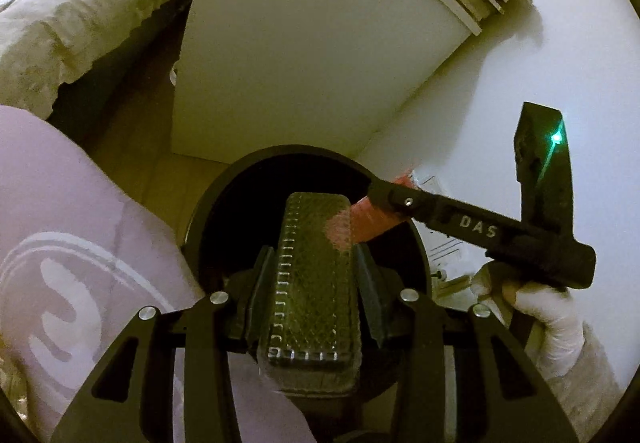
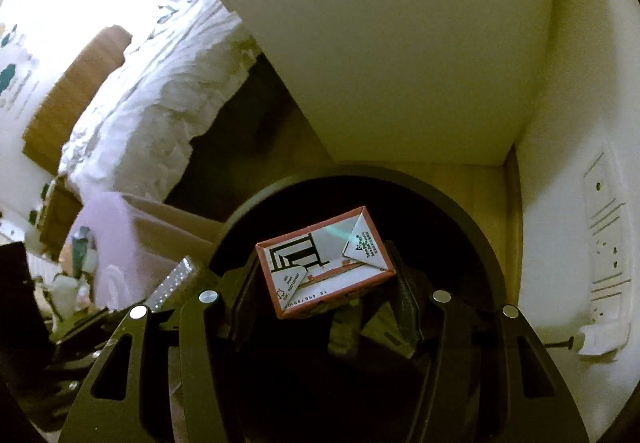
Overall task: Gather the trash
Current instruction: 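Carry both items over the black bin and release them inside, then grasp the green gum bottle with the right gripper while the left grasps the red milk carton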
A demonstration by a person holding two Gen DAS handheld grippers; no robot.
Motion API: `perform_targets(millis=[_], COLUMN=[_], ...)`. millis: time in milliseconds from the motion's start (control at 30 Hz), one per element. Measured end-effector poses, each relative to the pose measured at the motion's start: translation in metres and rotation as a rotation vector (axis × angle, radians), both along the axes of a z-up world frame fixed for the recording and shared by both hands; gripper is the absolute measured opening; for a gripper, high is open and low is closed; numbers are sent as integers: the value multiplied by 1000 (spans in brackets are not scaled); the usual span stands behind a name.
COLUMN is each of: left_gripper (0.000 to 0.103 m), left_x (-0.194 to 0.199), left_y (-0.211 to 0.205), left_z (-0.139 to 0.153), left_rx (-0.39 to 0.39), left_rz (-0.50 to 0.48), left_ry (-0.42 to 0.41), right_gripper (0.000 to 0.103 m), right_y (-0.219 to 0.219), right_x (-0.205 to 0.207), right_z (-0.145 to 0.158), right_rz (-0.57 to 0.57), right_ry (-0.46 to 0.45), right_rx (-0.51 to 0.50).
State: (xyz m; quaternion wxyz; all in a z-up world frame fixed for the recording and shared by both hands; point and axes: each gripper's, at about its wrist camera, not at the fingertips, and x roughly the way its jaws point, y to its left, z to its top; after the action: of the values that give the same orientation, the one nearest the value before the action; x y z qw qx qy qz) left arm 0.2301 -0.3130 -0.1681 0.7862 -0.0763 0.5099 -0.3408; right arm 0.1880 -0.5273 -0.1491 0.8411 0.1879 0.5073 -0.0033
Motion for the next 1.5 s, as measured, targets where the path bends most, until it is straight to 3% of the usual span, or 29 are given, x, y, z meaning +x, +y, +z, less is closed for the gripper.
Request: perform_targets(millis=[333, 400, 533, 700, 900, 1033, 1133, 1300, 1500], left_gripper=[41, 43, 81, 86, 95, 95, 96, 98, 97], left_x=[3, 2, -5, -28, -76, -107, -130, -165, -186], left_y=[-9, -9, -1, 26, 99, 171, 234, 328, 388], left_z=[-7, -7, 7, 36, 75, 90, 93, 73, 40], left_rx=[19, 22, 31, 1, -42, -10, 67, 211, 338], left_rz=[-3, -8, 25, 57, 179, 298, 411, 603, 665], left_ry=[14, 17, -34, -96, -206, -272, -310, -287, -211], right_gripper=[57, 72, 76, 76, 76, 76, 76, 76, 71], right_y=[-13, -14, -9, 12, 93, 167, 227, 328, 415], right_x=[-3, -5, -6, -12, -18, -23, -29, -44, -45], right_z=[-20, -19, -5, 28, 79, 107, 123, 134, 122], right_rz=[-32, -46, -47, -8, 186, 345, 482, 733, 889], right_ry=[80, 78, 54, -19, -132, -193, -226, -273, -242], right_rx=[21, 26, 22, 30, 3, 13, 7, -59, -116])
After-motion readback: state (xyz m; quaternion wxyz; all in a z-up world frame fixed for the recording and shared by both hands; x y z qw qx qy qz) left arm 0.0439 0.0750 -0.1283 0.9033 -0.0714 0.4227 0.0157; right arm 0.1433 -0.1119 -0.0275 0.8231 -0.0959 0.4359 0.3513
